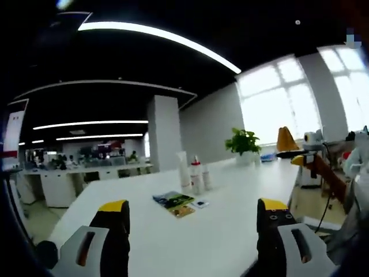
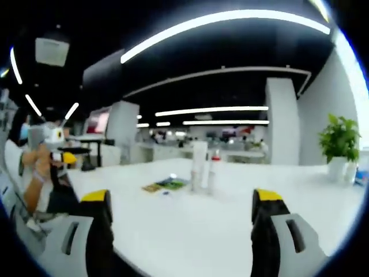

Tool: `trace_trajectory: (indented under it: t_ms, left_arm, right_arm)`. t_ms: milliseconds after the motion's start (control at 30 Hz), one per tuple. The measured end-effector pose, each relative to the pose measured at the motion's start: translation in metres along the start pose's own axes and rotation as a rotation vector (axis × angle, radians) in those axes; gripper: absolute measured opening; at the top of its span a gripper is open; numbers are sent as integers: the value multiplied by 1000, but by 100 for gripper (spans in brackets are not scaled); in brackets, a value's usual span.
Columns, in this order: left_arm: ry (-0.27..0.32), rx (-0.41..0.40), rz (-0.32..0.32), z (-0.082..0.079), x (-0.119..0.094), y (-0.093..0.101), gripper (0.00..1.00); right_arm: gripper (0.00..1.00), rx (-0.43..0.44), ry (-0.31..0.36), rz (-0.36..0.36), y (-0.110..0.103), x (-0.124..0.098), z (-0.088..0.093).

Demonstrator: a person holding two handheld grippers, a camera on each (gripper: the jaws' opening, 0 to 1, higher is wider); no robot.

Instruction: Arrange the skincare products in the storage area until every visible bottle or jar stands upright without overlapping.

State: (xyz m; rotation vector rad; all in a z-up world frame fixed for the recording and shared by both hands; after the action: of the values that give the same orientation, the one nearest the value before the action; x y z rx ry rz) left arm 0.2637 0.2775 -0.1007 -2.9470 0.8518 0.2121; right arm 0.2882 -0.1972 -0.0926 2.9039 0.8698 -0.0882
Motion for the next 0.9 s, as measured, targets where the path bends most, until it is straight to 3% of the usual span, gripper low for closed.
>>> trace_trajectory:
  t_ms: [233, 533, 900]
  left_arm:
    - [11, -44, -14, 15, -5, -1, 93]
    - [-21, -56, 9, 31, 4, 4, 94]
    - [-28, -58, 32, 31, 10, 7, 93]
  right_arm:
    - [100, 38, -46, -7, -1, -2, 14]
    - [100, 94, -57, -16, 0, -1, 29]
    - [100, 111, -71, -29, -1, 2, 34]
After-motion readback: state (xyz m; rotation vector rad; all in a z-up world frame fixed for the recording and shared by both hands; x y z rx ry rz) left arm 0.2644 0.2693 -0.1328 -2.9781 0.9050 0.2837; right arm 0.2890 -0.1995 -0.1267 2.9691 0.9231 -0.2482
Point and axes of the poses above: the point that each gripper's makers call its tool centre point, and the gripper's own axes: x roughly forward along the fingers, y roughly to its right, z roughly out of its underside, the point moved 10 cm from there along -x, roughly backward along the fingers, and after that the axes turned 10 degrees about -y, right-handed, at the moved point
